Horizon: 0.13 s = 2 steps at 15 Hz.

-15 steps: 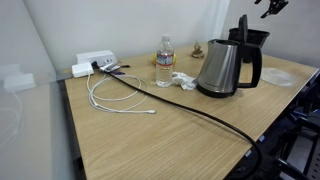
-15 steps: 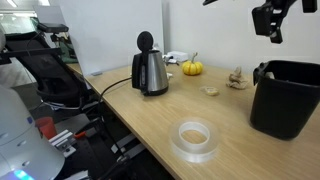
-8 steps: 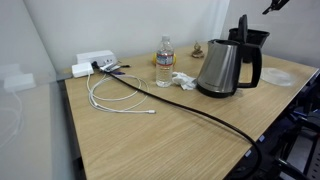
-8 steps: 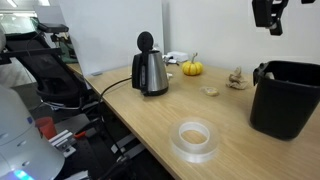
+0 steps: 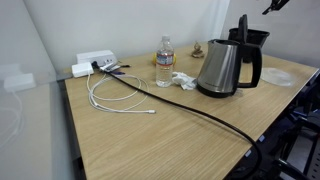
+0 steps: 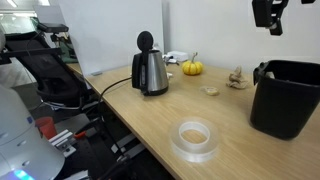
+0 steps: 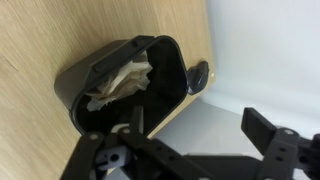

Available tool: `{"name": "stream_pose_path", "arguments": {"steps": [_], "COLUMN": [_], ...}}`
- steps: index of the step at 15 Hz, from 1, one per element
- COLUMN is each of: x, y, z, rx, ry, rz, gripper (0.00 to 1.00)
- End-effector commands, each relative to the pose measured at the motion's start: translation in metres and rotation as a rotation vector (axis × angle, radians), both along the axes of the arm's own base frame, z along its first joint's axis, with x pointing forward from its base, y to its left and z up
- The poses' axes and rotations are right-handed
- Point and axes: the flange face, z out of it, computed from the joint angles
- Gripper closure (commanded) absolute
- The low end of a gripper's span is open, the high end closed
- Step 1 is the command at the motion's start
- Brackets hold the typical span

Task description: Put the brown paper bag in the black bin

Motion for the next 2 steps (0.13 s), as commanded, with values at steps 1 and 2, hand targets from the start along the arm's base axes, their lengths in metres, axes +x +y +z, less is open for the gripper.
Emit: {"name": "stream_pose_path", "arguments": {"steps": [1, 2], "x": [0.0002, 0.0002], "y": [-0.0006, -0.0006], "z": [0.0000, 0.0000], "rx": [0.000, 0.000], "ry": [0.000, 0.000], "rz": [0.001, 0.001], "gripper": [0.00, 0.00]}}
